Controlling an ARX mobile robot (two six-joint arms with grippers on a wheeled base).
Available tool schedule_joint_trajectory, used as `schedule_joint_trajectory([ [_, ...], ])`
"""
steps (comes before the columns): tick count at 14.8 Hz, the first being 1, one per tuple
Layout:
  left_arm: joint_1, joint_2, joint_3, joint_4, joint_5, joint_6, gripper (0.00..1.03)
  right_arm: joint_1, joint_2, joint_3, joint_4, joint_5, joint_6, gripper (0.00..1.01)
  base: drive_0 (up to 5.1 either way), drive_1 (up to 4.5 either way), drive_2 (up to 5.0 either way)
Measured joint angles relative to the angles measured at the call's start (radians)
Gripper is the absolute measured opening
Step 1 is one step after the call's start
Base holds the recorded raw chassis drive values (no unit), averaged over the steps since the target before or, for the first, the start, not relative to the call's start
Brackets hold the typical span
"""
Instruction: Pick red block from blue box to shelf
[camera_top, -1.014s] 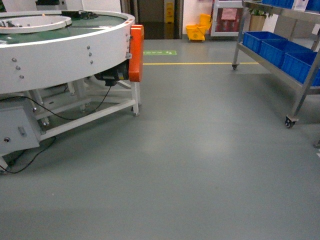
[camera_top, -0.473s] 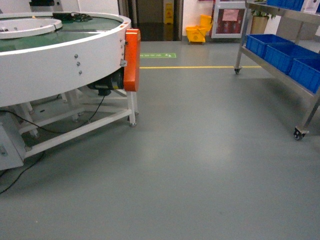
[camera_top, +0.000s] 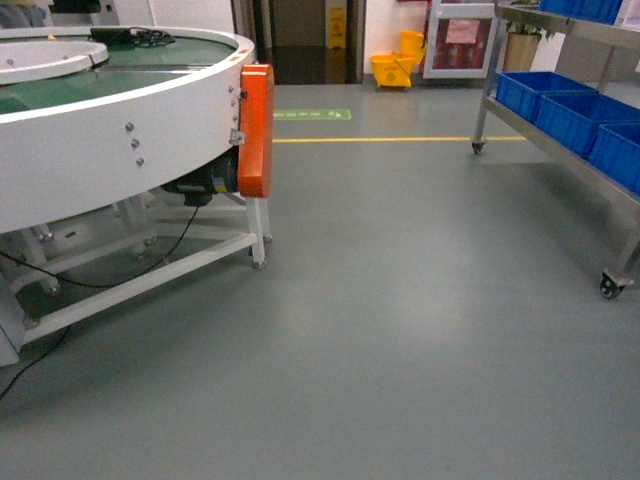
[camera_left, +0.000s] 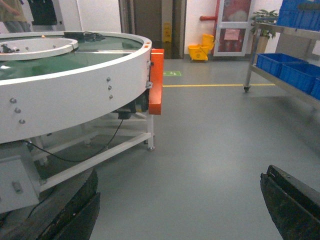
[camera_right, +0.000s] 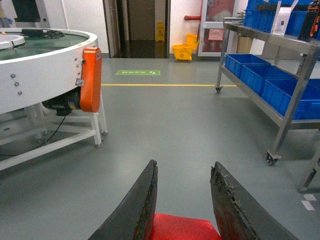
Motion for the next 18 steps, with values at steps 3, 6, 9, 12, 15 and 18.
schedule_joint_trajectory([
  [3, 0.000, 0.000, 0.000, 0.002, -0.001, 0.000, 0.98, 0.000, 0.000, 0.000, 0.003, 0.000, 0.000, 0.27, 0.1, 4.41, -4.2],
  [6, 0.000, 0.000, 0.000, 0.003, 0.000, 0.000, 0.98, 0.000, 0.000, 0.000, 0.003, 0.000, 0.000, 0.27, 0.1, 4.42, -4.2],
  [9, 0.000, 0.000, 0.000, 0.001, 0.000, 0.000, 0.98, 0.000, 0.000, 0.000, 0.000, 0.000, 0.000, 0.27, 0.0, 4.37, -4.3],
  [12, 0.000, 0.000, 0.000, 0.002, 0.000, 0.000, 0.98, 0.000, 0.000, 0.000, 0.002, 0.000, 0.000, 0.27, 0.0, 4.32, -4.3],
  [15, 0.000, 0.000, 0.000, 0.002, -0.002, 0.000, 0.98, 0.000, 0.000, 0.000, 0.002, 0.000, 0.000, 0.27, -0.1, 4.28, -4.4],
  [18, 0.000, 0.000, 0.000, 0.000, 0.000, 0.000, 0.98, 0.000, 0.000, 0.000, -0.001, 0.000, 0.000, 0.27, 0.0, 4.30, -4.4],
])
